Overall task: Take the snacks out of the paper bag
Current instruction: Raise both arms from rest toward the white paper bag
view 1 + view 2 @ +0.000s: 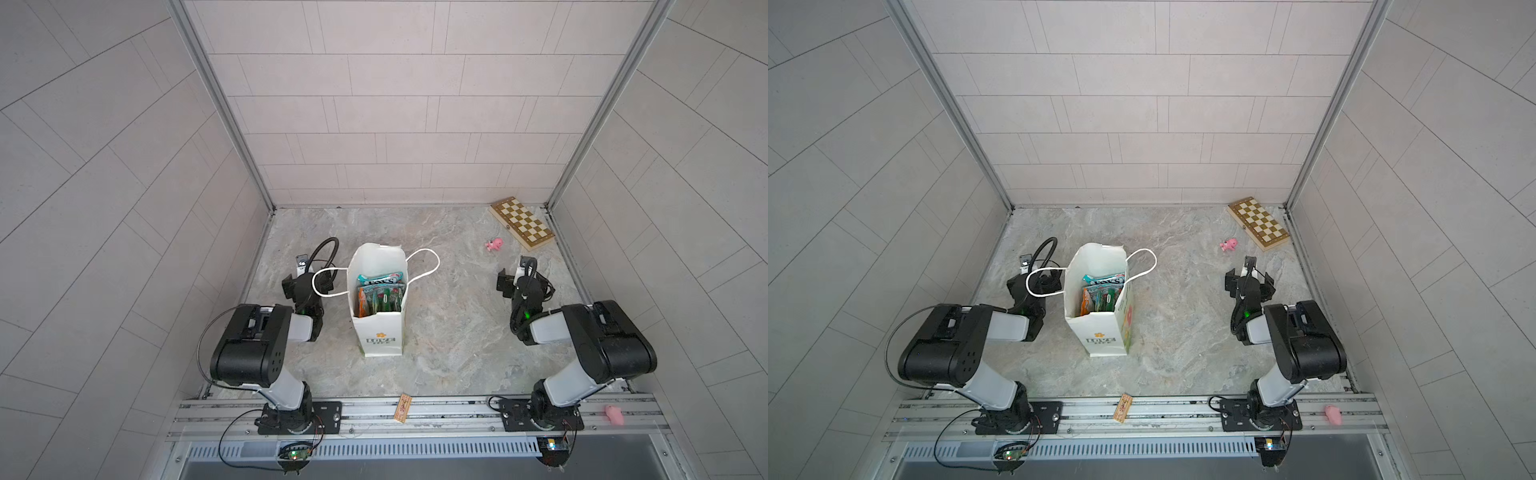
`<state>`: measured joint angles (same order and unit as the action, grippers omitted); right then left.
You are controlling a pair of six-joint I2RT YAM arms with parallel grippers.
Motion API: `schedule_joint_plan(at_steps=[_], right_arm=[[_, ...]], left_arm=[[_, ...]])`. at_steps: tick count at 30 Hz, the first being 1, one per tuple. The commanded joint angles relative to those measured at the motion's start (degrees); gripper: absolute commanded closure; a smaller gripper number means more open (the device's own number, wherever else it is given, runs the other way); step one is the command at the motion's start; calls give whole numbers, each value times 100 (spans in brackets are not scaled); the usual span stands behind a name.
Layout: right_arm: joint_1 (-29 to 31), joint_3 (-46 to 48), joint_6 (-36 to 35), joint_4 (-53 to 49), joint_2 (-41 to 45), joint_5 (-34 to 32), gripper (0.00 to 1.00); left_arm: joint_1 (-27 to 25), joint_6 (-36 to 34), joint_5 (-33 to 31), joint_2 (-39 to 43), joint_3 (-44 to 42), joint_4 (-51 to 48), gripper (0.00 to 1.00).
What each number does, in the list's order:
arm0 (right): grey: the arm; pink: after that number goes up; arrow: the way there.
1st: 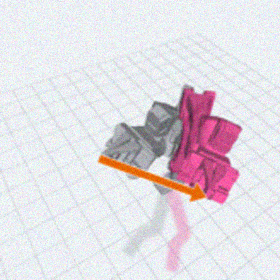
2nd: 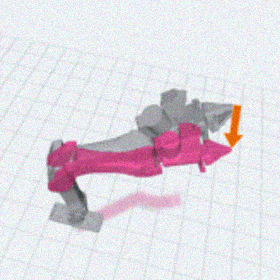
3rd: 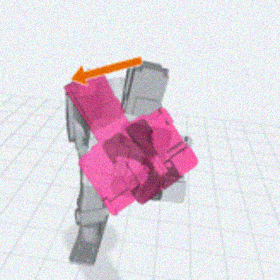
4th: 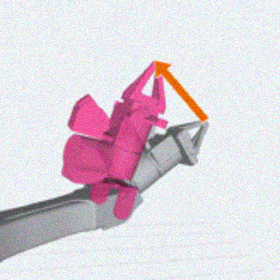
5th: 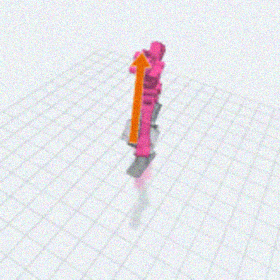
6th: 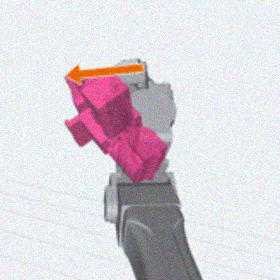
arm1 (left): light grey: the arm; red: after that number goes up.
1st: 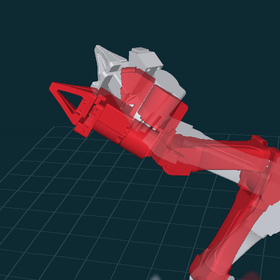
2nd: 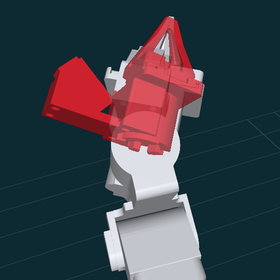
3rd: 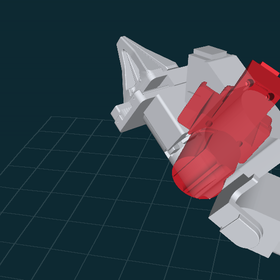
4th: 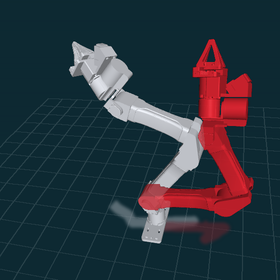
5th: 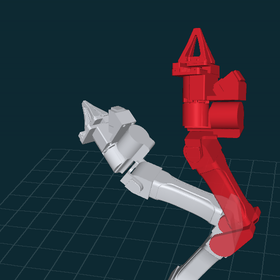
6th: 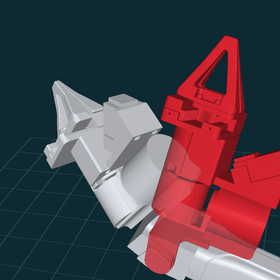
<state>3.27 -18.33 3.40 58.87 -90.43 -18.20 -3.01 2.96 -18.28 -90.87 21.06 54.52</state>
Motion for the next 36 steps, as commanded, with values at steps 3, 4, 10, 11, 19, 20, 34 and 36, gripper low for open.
schedule_joint_plan(at_steps=[3, 4, 10, 11, 19, 20, 34, 36], right_arm=[[50, -77, -98, 14, -9, -45, 1], [51, -82, -99, 1, -12, -46, 1], [47, -85, -88, 6, -8, -44, 1], [51, -77, -74, 5, -2, -44, 1], [51, -82, -82, 5, -9, -48, 1], [51, -83, -77, 9, -8, -51, 1], [78, 29, 104, -801, 1168, -727, 1], [82, -34, 128, -1039, 1317, -798, 1]], left_arm=[[3, 3, -26, 4, 39, 77, 0], [2, 4, -26, -1, 39, 81, 0], [6, 5, -31, -9, 39, 68, 0], [2, 8, -27, -3, 39, 70, 0], [2, 3, -28, 6, 32, 80, 0], [2, 5, -23, 12, 17, 92, 0], [-3, 1039, -2757, 2141, -26, -1948, 0], [-5, 1119, -3434, 2491, 42, -2374, 0]])
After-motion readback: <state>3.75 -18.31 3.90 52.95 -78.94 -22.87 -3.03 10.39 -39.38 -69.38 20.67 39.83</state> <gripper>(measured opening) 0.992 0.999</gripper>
